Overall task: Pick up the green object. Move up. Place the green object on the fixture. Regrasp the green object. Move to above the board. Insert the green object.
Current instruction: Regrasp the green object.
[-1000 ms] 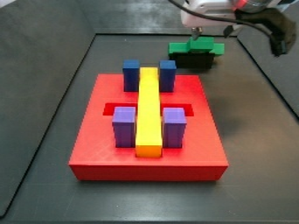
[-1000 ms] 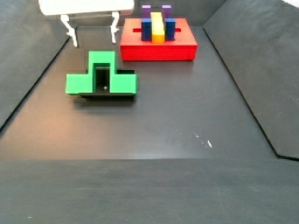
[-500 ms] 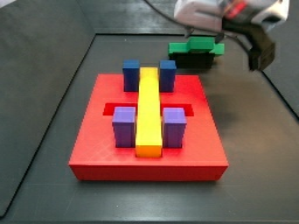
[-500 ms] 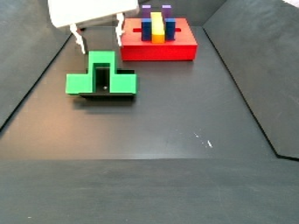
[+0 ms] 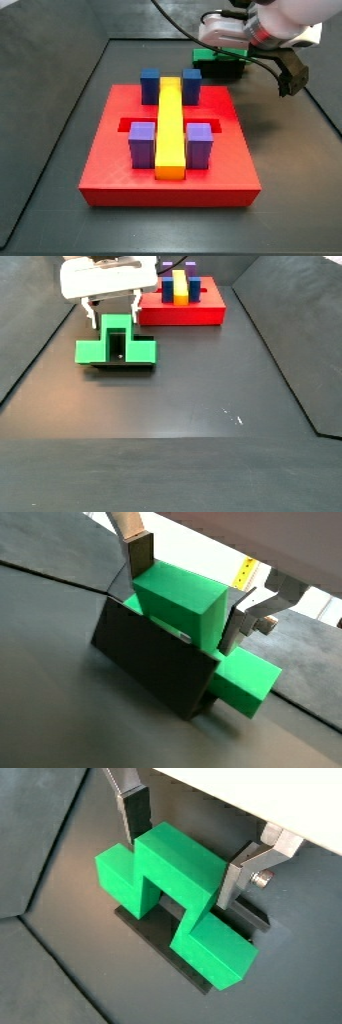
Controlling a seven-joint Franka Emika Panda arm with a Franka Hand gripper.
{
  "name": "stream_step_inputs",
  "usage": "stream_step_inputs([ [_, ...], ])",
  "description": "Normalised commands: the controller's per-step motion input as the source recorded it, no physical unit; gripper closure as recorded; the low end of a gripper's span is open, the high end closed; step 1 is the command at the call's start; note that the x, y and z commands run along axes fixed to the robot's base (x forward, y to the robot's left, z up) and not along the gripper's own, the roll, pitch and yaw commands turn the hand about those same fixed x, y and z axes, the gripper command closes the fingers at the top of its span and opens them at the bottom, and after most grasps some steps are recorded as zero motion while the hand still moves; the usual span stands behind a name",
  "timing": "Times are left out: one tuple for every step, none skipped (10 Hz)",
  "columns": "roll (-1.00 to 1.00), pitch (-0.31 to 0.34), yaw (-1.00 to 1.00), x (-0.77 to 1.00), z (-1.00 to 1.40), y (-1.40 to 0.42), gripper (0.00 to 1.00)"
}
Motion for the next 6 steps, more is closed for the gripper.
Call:
stream_step_inputs([
  [-0.50, -0.277, 0.00, 0.00, 0.22, 0.57, 0.00],
  [-0.22, -0.100, 0.00, 0.00, 0.01, 0.22, 0.00],
  [-0.03, 0.000, 0.00, 0.00, -0.01, 0.00, 0.00],
  [-0.10, 0.051, 0.00, 0.00, -0.21, 0.00, 0.00],
  [0.00, 0.009, 0.00, 0.00, -0.28, -0.06, 0.00],
  [0.00, 0.037, 0.00, 0.00, -0.16, -0.07, 0.00],
])
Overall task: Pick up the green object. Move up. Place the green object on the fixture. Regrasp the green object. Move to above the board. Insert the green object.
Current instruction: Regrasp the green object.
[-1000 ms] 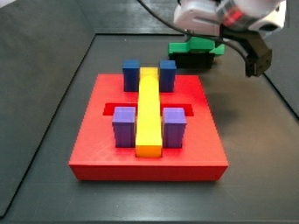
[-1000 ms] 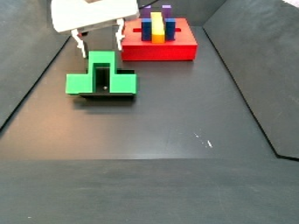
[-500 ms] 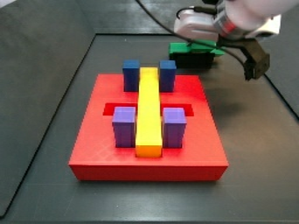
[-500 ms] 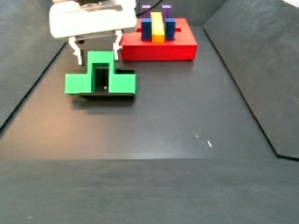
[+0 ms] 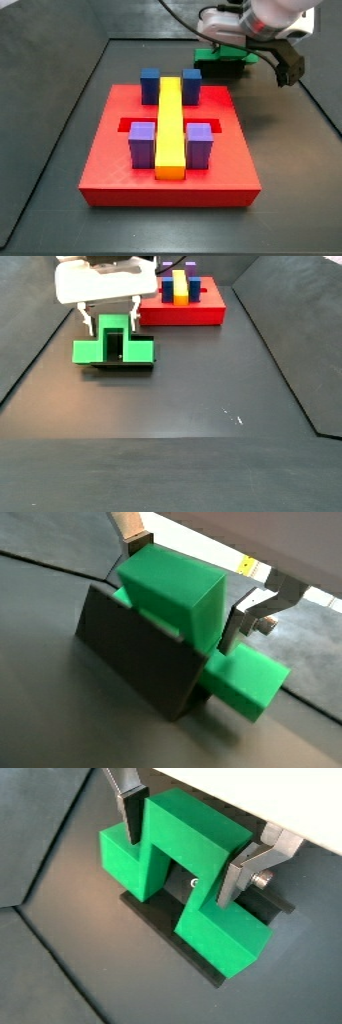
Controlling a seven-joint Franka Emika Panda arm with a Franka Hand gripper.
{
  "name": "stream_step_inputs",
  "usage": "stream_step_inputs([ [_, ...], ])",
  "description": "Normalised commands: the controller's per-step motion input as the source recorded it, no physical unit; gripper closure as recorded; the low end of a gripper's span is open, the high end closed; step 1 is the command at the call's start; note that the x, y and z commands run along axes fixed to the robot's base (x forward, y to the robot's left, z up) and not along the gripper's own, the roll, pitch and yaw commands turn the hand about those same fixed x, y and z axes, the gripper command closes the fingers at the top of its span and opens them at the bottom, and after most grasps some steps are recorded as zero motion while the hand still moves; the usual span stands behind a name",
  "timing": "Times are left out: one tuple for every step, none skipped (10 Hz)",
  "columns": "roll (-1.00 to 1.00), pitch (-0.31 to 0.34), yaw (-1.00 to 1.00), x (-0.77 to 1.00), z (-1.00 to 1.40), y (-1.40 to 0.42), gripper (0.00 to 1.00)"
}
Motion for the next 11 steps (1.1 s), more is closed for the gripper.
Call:
stream_step_inputs([
  [0.02, 0.000, 0.00, 0.00, 0.00, -0.03, 0.00],
  [-0.01, 0.003, 0.00, 0.00, -0.08, -0.01, 0.00],
  [0.32, 0.000, -0.03, 0.00, -0.03, -0.39, 0.00],
  [0.34, -0.117, 0.00, -0.14, -0.07, -0.53, 0.00],
  [0.00, 0.000, 0.00, 0.00, 0.00, 0.00, 1.00],
  [0.00, 0.000, 0.00, 0.00, 0.00, 0.00, 1.00],
  [0.00, 0.000, 0.00, 0.00, 0.00, 0.00, 1.00],
  [0.00, 0.000, 0.00, 0.00, 0.00, 0.00, 1.00],
  [0.00, 0.000, 0.00, 0.00, 0.00, 0.00, 1.00],
  [0.00, 0.000, 0.00, 0.00, 0.00, 0.00, 1.00],
  [0.00, 0.000, 0.00, 0.00, 0.00, 0.00, 1.00],
])
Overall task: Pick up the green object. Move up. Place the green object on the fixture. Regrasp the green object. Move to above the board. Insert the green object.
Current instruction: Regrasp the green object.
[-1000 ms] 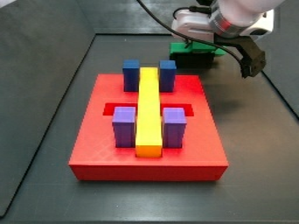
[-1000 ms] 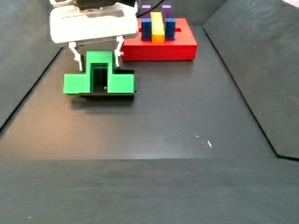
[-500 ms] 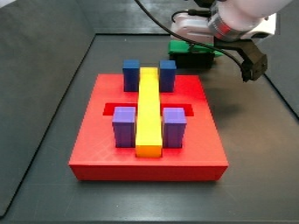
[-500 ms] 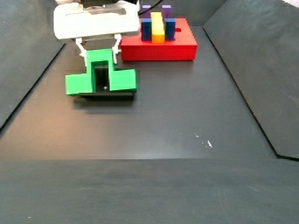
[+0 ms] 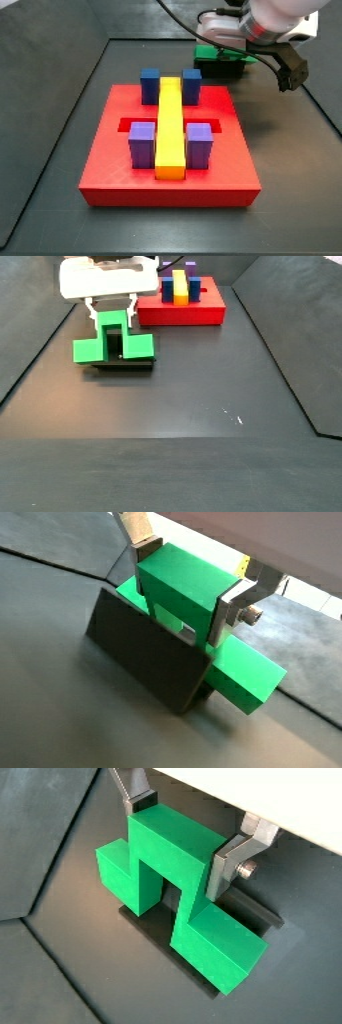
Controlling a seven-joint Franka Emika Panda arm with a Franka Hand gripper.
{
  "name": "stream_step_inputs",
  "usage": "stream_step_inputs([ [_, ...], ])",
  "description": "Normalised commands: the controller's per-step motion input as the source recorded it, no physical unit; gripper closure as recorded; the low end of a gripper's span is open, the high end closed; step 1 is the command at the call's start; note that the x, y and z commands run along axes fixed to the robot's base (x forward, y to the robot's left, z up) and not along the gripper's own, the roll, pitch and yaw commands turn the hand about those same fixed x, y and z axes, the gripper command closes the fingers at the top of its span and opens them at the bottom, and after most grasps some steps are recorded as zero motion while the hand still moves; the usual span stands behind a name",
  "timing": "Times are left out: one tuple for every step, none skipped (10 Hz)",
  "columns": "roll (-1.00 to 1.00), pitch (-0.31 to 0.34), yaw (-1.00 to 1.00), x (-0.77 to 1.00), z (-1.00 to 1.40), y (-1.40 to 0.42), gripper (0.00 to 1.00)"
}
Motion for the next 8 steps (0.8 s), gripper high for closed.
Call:
stream_step_inputs([
  [0.00, 0.000, 0.00, 0.00, 0.00, 0.00, 1.00],
  [0.00, 0.000, 0.00, 0.00, 0.00, 0.00, 1.00],
  [0.00, 0.000, 0.00, 0.00, 0.00, 0.00, 1.00],
  [0.00, 0.000, 0.00, 0.00, 0.00, 0.00, 1.00],
  [0.00, 0.000, 0.00, 0.00, 0.00, 0.00, 1.00],
  [0.00, 0.000, 0.00, 0.00, 0.00, 0.00, 1.00],
  [0.00, 0.000, 0.00, 0.00, 0.00, 0.00, 1.00],
  [0.00, 0.000, 0.00, 0.00, 0.00, 0.00, 1.00],
])
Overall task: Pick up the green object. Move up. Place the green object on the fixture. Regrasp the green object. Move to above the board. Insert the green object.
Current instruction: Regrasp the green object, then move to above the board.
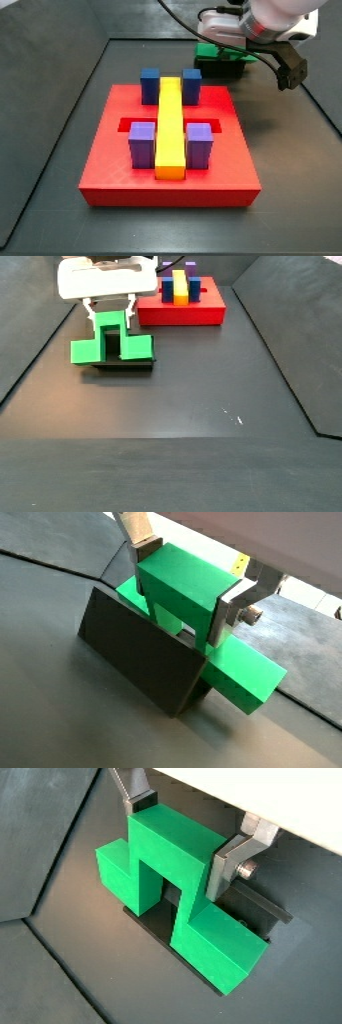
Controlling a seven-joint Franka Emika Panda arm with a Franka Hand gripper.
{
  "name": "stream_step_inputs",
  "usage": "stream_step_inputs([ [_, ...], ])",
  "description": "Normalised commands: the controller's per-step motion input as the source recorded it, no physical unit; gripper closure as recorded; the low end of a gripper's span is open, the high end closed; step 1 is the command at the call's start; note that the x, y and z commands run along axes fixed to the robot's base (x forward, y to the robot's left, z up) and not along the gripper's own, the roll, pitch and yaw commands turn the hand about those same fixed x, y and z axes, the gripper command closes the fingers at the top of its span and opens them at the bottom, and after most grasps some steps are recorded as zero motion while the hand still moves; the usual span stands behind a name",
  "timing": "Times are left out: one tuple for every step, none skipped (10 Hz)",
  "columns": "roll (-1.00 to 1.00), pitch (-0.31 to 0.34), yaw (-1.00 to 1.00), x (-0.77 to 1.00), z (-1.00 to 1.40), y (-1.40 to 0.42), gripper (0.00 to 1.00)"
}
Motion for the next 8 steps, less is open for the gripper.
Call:
stream_step_inputs([
  [0.00, 0.000, 0.00, 0.00, 0.00, 0.00, 1.00],
  [0.00, 0.000, 0.00, 0.00, 1.40, 0.00, 1.00],
  [-0.02, 0.014, 0.02, -0.01, 1.40, 0.01, 1.00],
  [-0.06, -0.004, 0.02, -0.03, 1.40, 0.02, 1.00],
  [-0.04, -0.014, 0.02, -0.02, 1.40, 0.02, 1.00],
  [0.00, 0.018, 0.00, -0.01, 1.40, 0.00, 1.00],
  [0.01, 0.027, -0.01, 0.00, 1.40, 0.01, 1.00],
  [-0.02, 0.045, -0.01, 0.00, 1.40, 0.01, 1.00],
])
